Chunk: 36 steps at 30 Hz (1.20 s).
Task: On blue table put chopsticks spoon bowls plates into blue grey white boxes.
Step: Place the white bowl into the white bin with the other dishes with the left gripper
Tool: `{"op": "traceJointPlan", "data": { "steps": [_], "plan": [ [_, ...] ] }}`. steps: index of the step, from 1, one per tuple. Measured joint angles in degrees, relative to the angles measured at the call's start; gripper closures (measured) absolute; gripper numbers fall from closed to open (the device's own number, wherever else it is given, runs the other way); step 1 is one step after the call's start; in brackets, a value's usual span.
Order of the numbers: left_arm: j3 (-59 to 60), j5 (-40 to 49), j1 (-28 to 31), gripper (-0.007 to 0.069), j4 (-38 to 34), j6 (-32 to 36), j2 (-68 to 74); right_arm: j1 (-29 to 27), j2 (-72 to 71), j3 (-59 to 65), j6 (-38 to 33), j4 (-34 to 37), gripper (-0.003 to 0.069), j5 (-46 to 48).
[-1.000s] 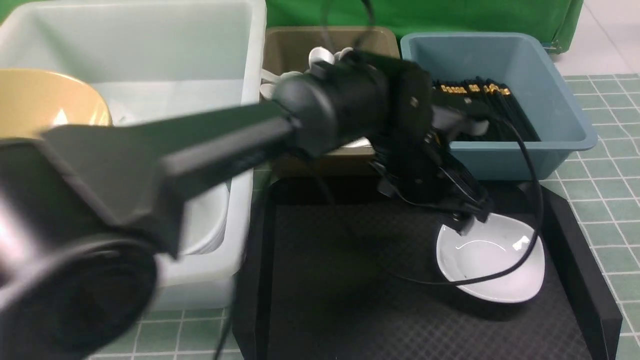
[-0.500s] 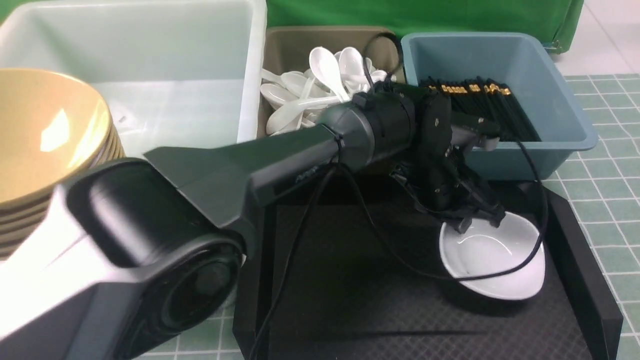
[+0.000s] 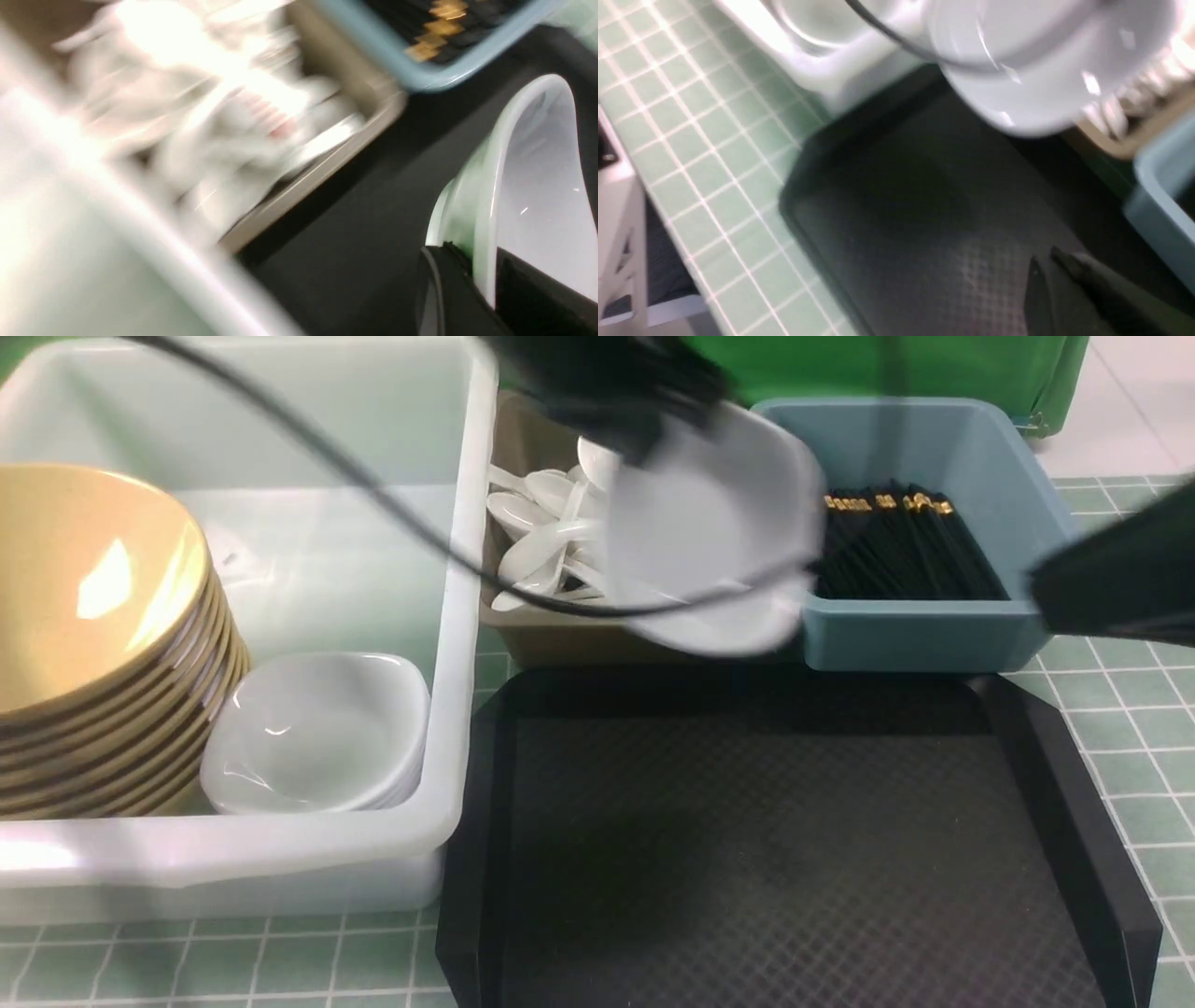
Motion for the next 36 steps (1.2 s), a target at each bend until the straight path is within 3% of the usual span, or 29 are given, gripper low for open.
{"op": "traceJointPlan", "data": {
  "steps": [6,11,28,34,36],
  "plan": [
    [18.3,-1.5,12.3,0.0621,2.5,-0.8,-14.7,4.1,3.5,-1.3,-1.2,0.8,0.0613,-3.5],
    [27.4,-3.8,18.2,0.0621,2.6,2.6,-18.3,5.2,4.6,-1.6,-1.9,0.9,0.0612,-6.5],
    [30.6,-7.9,18.9,0.0607,2.3,6.6,-10.1,5.2,5.1,-1.6,-2.3,0.6,0.0611,-6.7],
    [30.6,-8.3,19.0,0.0433,2.3,9.8,-10.1,5.2,5.1,-1.6,-2.5,0.6,0.0611,-6.7],
    [30.5,-8.5,19.0,0.0306,2.3,10.8,-10.1,5.2,5.1,-1.6,-2.5,0.5,0.0611,-6.7]
  ]
}}
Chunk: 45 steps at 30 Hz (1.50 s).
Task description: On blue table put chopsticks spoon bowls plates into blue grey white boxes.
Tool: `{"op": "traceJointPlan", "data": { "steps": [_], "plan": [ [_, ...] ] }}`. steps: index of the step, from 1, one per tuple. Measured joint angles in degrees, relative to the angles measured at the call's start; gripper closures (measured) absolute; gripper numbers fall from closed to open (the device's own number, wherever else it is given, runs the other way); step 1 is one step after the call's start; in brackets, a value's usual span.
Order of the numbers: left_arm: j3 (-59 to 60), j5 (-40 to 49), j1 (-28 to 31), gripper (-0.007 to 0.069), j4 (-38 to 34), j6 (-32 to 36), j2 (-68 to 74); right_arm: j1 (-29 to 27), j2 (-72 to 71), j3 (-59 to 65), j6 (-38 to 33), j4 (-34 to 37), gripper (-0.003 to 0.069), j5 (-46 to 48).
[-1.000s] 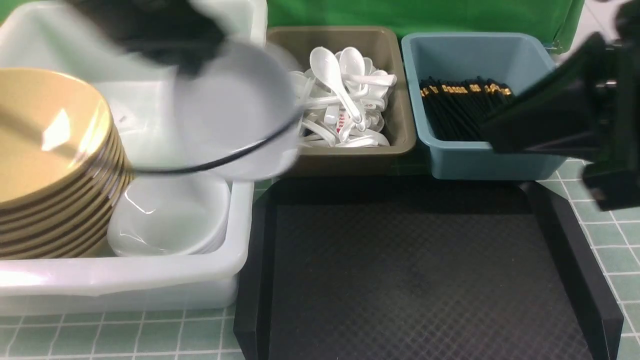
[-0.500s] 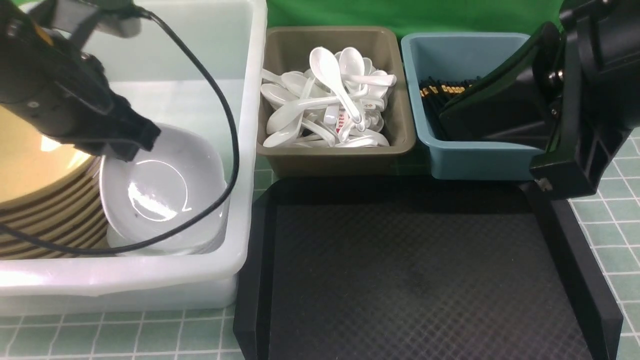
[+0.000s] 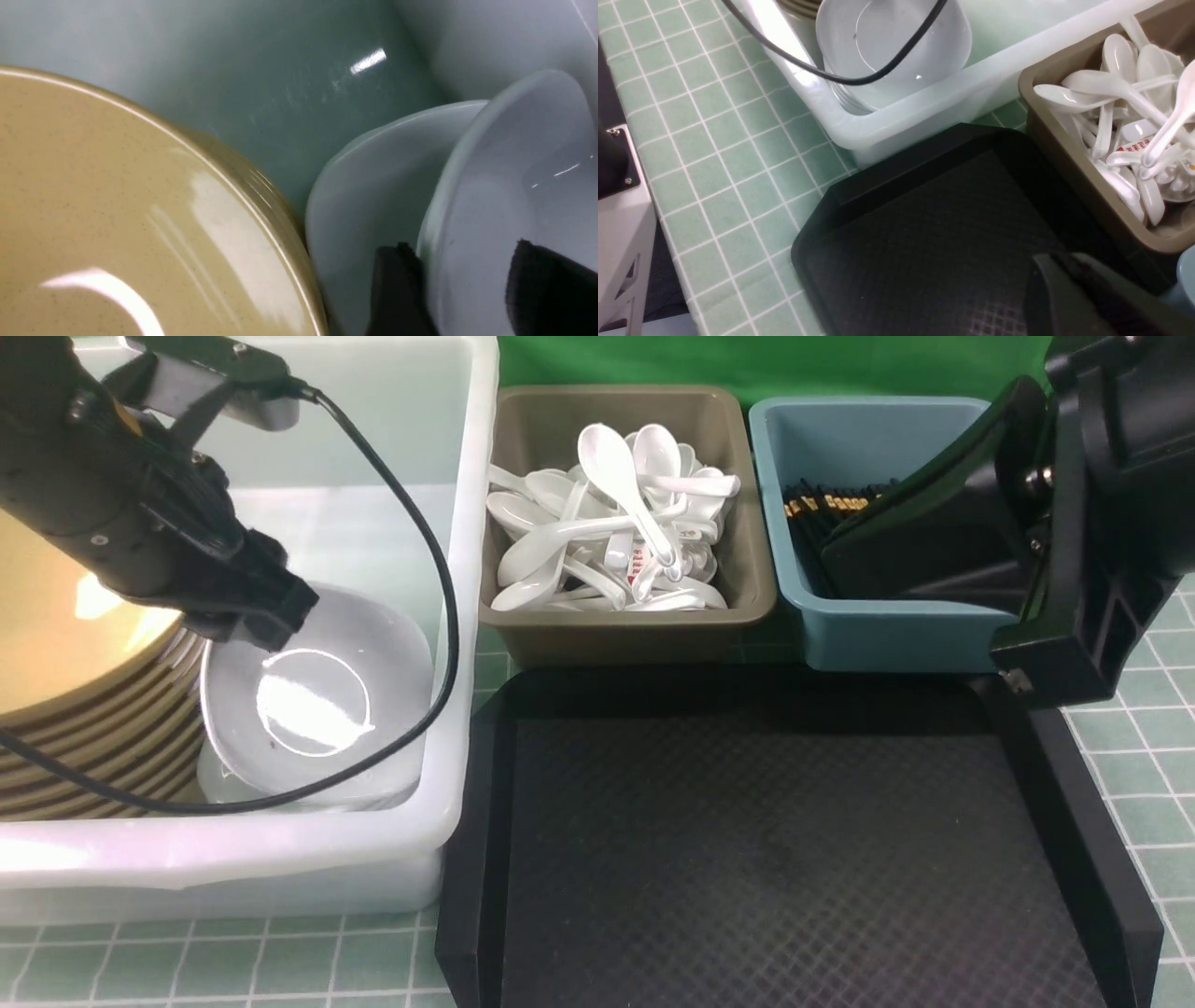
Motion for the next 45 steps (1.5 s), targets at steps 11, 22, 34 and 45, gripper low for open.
{"op": "traceJointPlan", "data": {
  "steps": [11,22,34,45],
  "plan": [
    [-10.0,4.4,-0.4,0.0043,-1.9,0.0,0.0,0.0,0.0,0.0,0.0,-0.1,0.0611,0.0],
    [-6.4,7.3,-5.3,0.0557,3.8,-9.1,-12.7,0.0,-2.4,3.1,0.4,-2.9,0.0611,0.9],
    [33.9,-13.2,-5.3,0.0637,4.0,-15.9,-48.0,0.0,-23.5,30.0,2.3,-2.7,0.061,-22.0],
    [51.1,-31.3,-5.3,0.0638,8.3,-19.5,-65.5,0.0,-36.2,44.0,4.2,0.1,0.0606,-43.0]
  ]
}}
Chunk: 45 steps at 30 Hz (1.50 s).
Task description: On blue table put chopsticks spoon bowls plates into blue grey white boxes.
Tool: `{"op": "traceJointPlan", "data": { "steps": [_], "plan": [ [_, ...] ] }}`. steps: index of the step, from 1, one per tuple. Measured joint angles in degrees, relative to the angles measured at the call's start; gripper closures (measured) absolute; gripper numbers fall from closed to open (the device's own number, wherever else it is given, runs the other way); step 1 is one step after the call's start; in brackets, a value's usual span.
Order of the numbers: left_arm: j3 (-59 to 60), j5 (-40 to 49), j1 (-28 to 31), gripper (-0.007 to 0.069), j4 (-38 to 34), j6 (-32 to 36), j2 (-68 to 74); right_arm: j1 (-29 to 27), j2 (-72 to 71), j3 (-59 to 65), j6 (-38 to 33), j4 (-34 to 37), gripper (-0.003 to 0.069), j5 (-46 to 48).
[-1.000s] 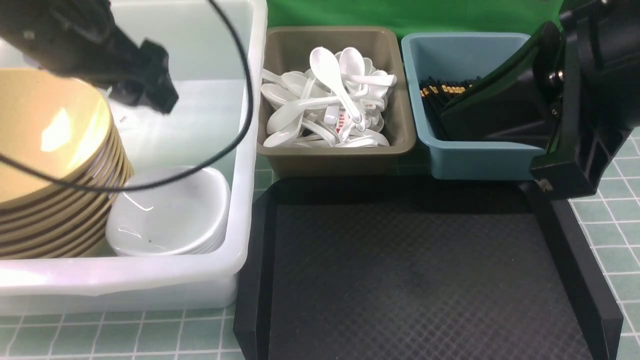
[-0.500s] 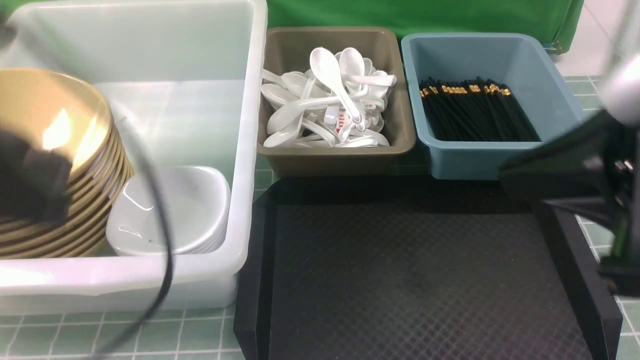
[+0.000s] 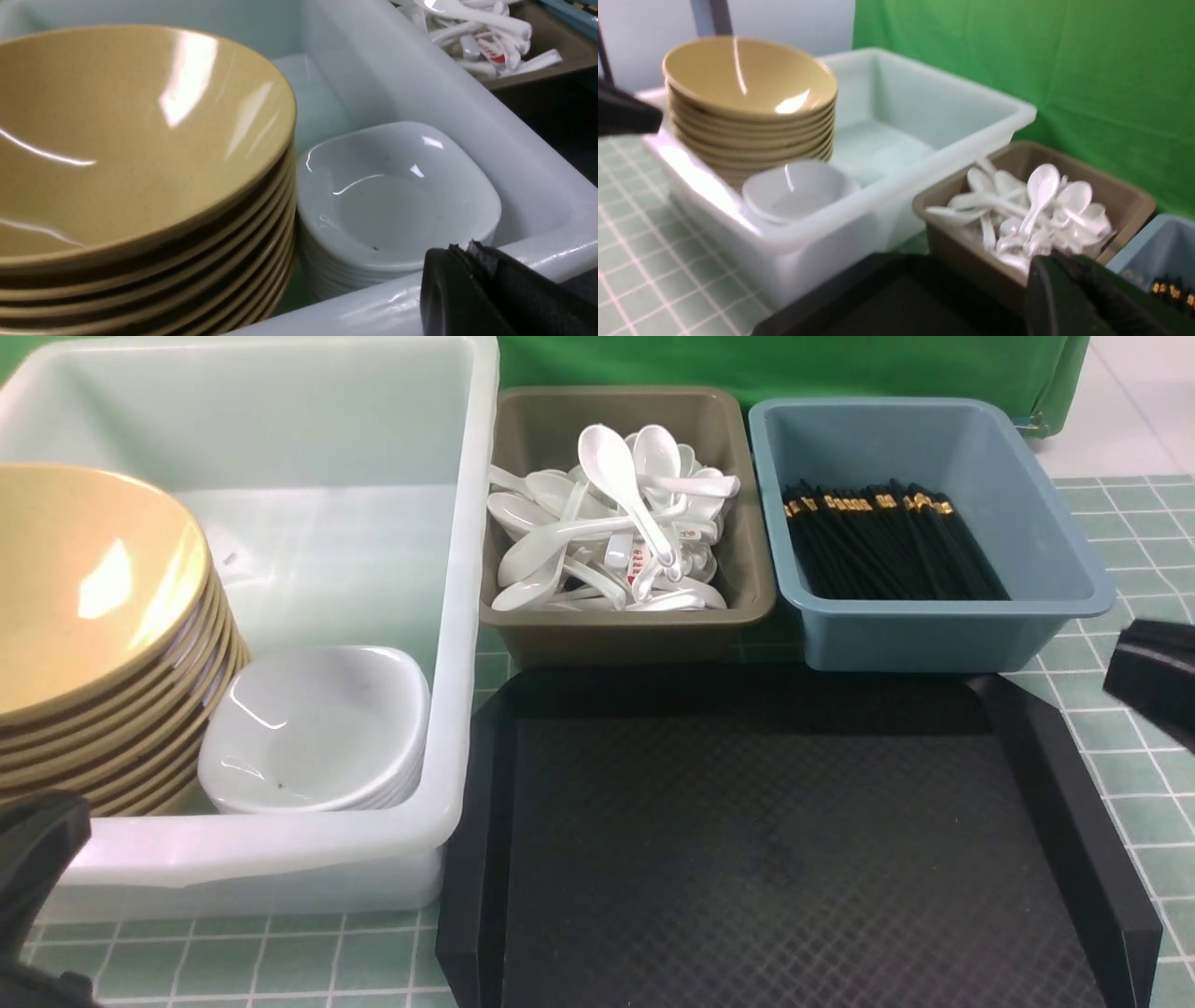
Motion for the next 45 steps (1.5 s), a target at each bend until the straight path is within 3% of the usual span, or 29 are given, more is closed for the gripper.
{"op": "traceJointPlan", "data": {
  "steps": [21,24,27,28,31,34,38,45],
  "plan": [
    [0.6,-0.4,0.0,0.0638,0.4,-0.1,-0.9,-0.2,-0.9,2.8,0.1,-0.4,0.0589,-1.9],
    [0.6,-0.3,0.0,0.0638,0.4,-0.1,-0.9,-5.2,-6.3,10.7,1.0,-2.7,0.0617,-9.9],
    [0.6,0.1,0.0,0.0638,0.4,-0.1,-0.9,-16.0,-12.1,22.1,11.2,-10.0,0.0624,-16.7],
    [0.6,0.1,0.0,0.0638,0.4,-0.1,-0.9,-16.7,-12.1,22.1,11.9,-10.0,0.0624,-17.0],
    [0.6,0.1,0.0,0.0638,0.4,-0.1,-0.9,-26.5,-19.1,32.2,22.7,-18.1,0.0624,-17.9],
    [0.6,0.1,0.0,0.0638,0.4,-0.1,-0.9,-32.6,-25.9,37.4,26.3,-20.8,0.0624,-14.9],
    [0.6,0.1,0.0,0.0638,0.4,-0.1,-0.9,-37.2,-31.4,37.8,27.8,-21.6,0.0624,-7.0],
    [0.6,0.1,0.0,0.0638,0.4,-0.1,-0.9,-38.4,-32.5,37.9,28.0,-21.8,0.0624,1.7]
  ]
}}
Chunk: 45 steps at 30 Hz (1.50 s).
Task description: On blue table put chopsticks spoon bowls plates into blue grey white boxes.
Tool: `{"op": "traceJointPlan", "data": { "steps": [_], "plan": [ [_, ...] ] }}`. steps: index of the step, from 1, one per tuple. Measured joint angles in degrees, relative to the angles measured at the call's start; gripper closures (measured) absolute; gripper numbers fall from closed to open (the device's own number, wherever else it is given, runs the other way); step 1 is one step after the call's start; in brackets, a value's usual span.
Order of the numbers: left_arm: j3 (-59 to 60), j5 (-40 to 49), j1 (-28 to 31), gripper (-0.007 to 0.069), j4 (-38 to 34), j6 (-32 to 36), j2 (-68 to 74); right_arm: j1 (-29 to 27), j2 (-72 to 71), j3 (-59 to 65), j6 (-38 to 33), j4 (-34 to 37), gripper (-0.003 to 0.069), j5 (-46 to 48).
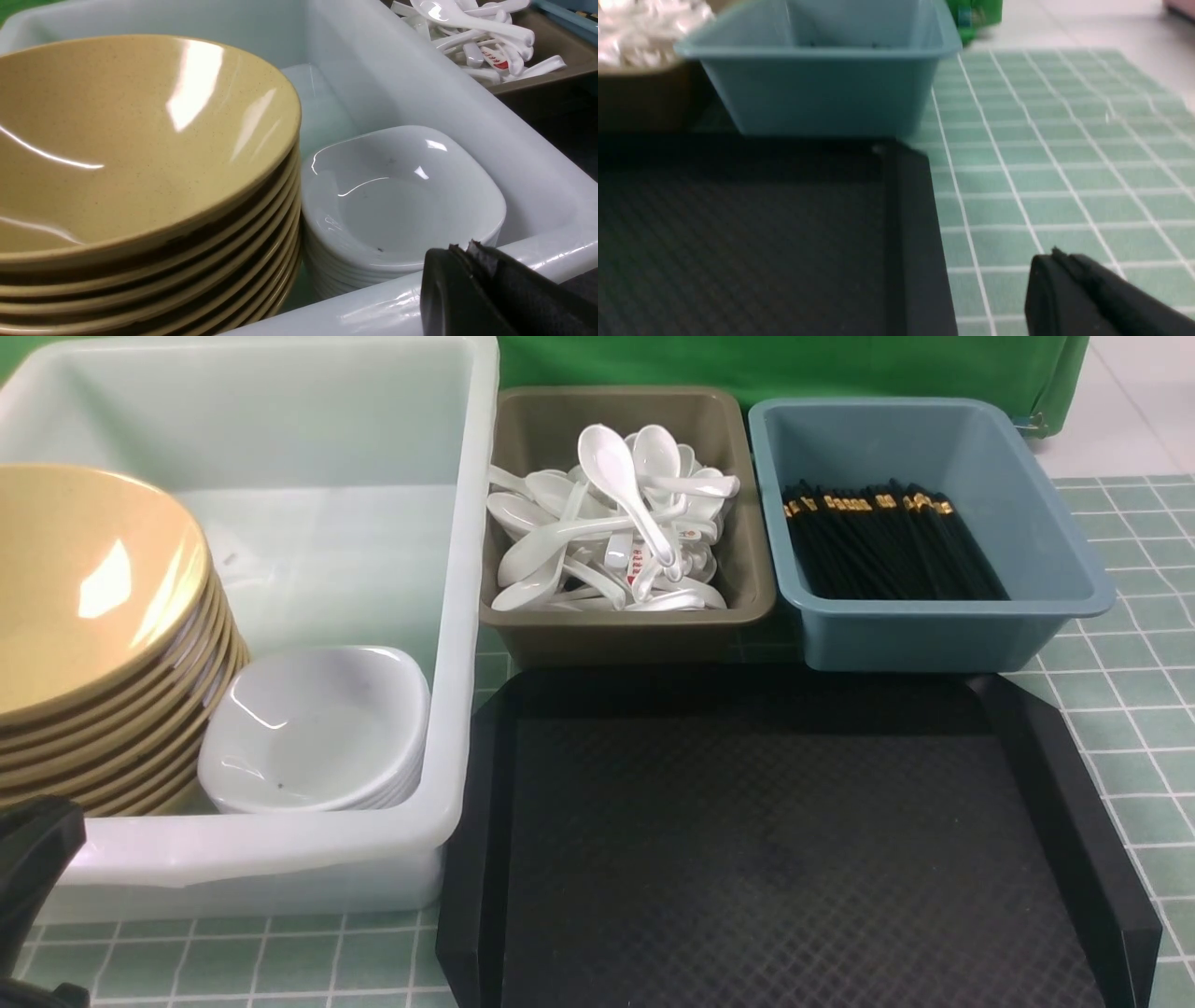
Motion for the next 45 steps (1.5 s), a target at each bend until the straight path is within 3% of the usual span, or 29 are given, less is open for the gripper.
{"op": "traceJointPlan", "data": {
  "steps": [25,30,34,36,40,45],
  "plan": [
    [2.7,-0.7,0.0,0.0638,-1.1,0.0,-0.4,0.0,0.0,0.0,-0.7,0.0,0.0616,0.2],
    [10.1,-14.0,3.3,0.0638,-6.9,0.0,-3.9,0.0,0.0,0.0,-0.8,0.0,0.0613,0.2],
    [18.3,-26.9,10.4,0.0638,-11.3,0.2,-8.0,0.0,0.0,0.0,-0.8,0.0,0.0613,0.2],
    [22.0,-29.2,14.0,0.0638,-12.4,0.2,-10.6,0.0,0.0,0.0,-0.8,0.0,0.0613,0.2],
    [25.0,-26.7,16.9,0.0638,-12.8,0.2,-15.9,0.0,0.0,0.0,-0.8,0.0,0.0611,0.2],
    [25.1,-15.9,17.1,0.0638,-12.2,0.2,-17.0,0.0,0.0,0.0,-0.8,0.0,0.061,0.2]
  ]
}}
